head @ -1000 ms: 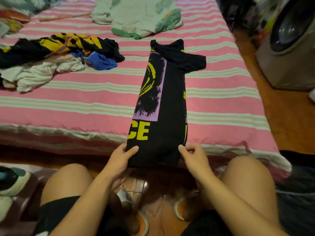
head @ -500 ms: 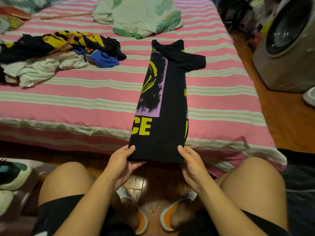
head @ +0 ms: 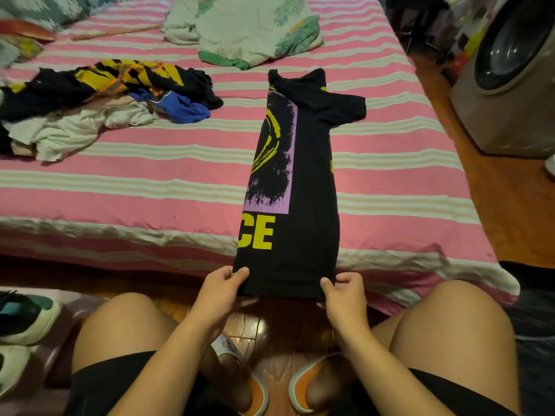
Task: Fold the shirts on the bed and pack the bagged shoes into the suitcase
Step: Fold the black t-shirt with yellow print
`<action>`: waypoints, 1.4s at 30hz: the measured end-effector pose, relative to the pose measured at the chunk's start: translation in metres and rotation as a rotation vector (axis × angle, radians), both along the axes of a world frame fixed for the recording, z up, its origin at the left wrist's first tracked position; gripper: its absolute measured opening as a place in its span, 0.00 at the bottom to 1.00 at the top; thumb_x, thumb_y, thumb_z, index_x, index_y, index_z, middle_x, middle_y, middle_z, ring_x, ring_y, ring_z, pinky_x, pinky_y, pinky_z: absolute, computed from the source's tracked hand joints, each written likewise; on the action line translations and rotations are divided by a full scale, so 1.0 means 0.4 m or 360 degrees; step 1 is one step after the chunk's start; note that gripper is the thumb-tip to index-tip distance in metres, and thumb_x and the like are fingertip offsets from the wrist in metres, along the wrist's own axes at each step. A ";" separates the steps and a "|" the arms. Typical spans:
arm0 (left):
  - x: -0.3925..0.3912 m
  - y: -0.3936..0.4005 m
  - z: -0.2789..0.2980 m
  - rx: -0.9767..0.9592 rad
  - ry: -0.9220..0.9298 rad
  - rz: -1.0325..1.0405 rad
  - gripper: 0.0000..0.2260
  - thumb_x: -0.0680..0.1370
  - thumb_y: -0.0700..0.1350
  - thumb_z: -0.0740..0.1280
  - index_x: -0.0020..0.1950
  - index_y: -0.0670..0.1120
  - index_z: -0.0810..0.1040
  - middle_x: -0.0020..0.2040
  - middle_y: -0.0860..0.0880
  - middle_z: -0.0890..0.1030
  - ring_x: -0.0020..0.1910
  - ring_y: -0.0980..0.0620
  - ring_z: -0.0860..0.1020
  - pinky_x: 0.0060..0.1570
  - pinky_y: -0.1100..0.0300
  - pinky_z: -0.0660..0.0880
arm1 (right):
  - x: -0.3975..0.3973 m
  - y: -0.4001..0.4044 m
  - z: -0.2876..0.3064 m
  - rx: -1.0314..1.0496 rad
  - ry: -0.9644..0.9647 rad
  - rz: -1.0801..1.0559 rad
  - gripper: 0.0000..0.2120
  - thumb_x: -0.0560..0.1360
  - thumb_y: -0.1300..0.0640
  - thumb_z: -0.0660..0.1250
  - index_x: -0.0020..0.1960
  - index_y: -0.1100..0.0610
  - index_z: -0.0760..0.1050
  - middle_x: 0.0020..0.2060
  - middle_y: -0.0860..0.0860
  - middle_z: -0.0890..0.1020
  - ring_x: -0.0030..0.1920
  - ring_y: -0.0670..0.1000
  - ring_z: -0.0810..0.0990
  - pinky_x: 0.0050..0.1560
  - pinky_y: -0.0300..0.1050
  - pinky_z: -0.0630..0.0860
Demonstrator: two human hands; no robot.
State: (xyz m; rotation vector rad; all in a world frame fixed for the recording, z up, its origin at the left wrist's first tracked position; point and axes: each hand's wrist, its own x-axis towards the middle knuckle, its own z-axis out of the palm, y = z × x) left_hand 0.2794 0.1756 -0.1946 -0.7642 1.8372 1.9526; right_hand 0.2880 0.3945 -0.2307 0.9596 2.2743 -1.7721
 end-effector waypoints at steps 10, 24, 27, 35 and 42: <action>-0.352 -0.007 0.231 -0.1491 0.0547 -0.0957 0.13 0.84 0.52 0.62 0.45 0.47 0.80 0.41 0.50 0.83 0.42 0.50 0.81 0.45 0.56 0.76 | -0.542 0.199 0.290 0.0810 0.0292 0.0593 0.06 0.77 0.59 0.66 0.54 0.55 0.75 0.47 0.51 0.80 0.48 0.54 0.79 0.48 0.47 0.74; -1.204 0.202 0.011 -0.2220 0.1216 -0.1031 0.24 0.85 0.57 0.51 0.74 0.44 0.68 0.75 0.44 0.68 0.75 0.43 0.63 0.76 0.47 0.59 | -1.288 0.308 0.266 0.1336 0.0280 0.0688 0.16 0.84 0.52 0.54 0.60 0.58 0.77 0.60 0.59 0.80 0.59 0.61 0.77 0.62 0.54 0.73; -1.340 0.185 -0.014 -0.2227 0.1183 -0.1026 0.23 0.84 0.59 0.48 0.68 0.47 0.72 0.68 0.46 0.72 0.71 0.45 0.66 0.73 0.47 0.62 | -1.376 0.317 0.202 0.1403 0.0148 0.0725 0.21 0.83 0.42 0.51 0.55 0.51 0.79 0.61 0.56 0.78 0.61 0.60 0.73 0.61 0.54 0.68; -1.541 0.191 -0.035 -0.2211 0.1184 -0.0986 0.28 0.84 0.61 0.46 0.83 0.58 0.45 0.84 0.49 0.50 0.81 0.46 0.53 0.78 0.44 0.54 | -1.342 0.325 0.104 0.1431 0.0644 0.0707 0.10 0.76 0.40 0.65 0.48 0.45 0.75 0.50 0.43 0.76 0.55 0.51 0.71 0.56 0.52 0.69; -1.616 0.184 -0.067 -0.2065 0.1138 -0.0876 0.31 0.81 0.65 0.36 0.83 0.58 0.48 0.84 0.48 0.51 0.82 0.48 0.52 0.77 0.46 0.57 | -1.299 0.351 0.203 0.0181 0.0797 0.0217 0.11 0.76 0.53 0.72 0.39 0.54 0.72 0.36 0.53 0.80 0.36 0.53 0.78 0.36 0.47 0.70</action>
